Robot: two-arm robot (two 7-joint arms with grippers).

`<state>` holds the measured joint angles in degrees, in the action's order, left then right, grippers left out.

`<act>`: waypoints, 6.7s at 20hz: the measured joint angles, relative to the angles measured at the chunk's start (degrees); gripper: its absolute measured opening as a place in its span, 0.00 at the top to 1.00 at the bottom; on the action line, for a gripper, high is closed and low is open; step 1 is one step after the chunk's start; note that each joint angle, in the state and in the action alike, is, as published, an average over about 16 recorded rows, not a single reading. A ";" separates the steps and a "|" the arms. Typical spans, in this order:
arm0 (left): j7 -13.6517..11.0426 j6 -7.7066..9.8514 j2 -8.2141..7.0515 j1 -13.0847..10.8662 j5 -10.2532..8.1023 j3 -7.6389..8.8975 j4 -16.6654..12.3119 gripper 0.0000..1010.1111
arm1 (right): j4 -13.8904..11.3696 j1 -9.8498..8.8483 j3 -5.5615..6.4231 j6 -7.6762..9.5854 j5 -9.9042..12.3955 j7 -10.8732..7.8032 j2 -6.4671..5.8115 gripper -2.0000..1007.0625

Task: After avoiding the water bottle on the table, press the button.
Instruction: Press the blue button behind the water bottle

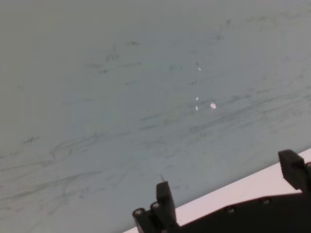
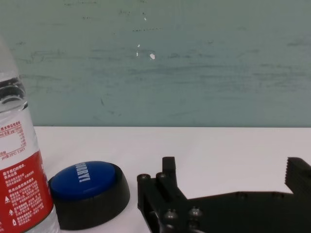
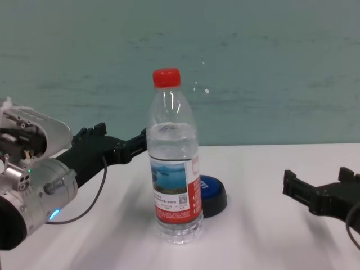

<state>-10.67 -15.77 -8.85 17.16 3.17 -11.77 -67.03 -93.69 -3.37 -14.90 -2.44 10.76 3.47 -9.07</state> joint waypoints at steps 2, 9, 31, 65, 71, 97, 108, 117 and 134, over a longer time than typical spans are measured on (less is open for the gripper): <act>0.06 -0.03 0.01 0.09 0.07 0.03 0.13 0.00 | 0.00 0.00 0.00 0.00 0.00 0.00 0.00 0.00; 0.26 -0.05 0.00 0.54 0.06 0.48 0.88 0.00 | 0.00 0.00 0.00 0.00 0.00 0.00 0.00 0.00; -0.99 2.56 -2.42 -4.01 -4.07 4.98 -4.21 0.00 | 0.00 0.00 0.00 0.00 0.00 0.00 0.00 0.00; -5.90 6.36 -8.66 -20.83 -12.97 7.58 -23.41 0.00 | 0.00 0.00 0.00 0.00 0.00 0.00 0.00 0.00; -6.13 6.40 -9.10 -22.12 -13.68 7.38 -24.88 0.00 | 0.00 0.00 0.00 0.00 0.00 0.00 0.00 0.00; -7.25 6.09 -11.07 -26.75 -15.31 6.49 -28.68 0.00 | 0.00 0.00 0.00 0.00 0.00 0.00 0.00 0.00; -7.22 6.38 -11.34 -27.34 -15.46 6.31 -29.27 0.00 | -0.21 0.38 0.33 1.68 -0.16 -1.59 0.04 0.00; -7.20 6.25 -11.30 -27.25 -15.42 6.34 -29.15 0.00 | -0.04 2.33 1.36 5.51 -1.35 -4.74 0.02 0.00; -7.21 6.18 -11.28 -27.21 -15.38 6.35 -29.09 0.00 | 4.23 10.18 2.77 11.29 -5.24 -10.70 0.26 0.00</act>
<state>-17.87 -9.58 -20.13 -10.05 -12.20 -5.43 -96.12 -89.45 6.82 -12.13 8.85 5.52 -7.23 -8.81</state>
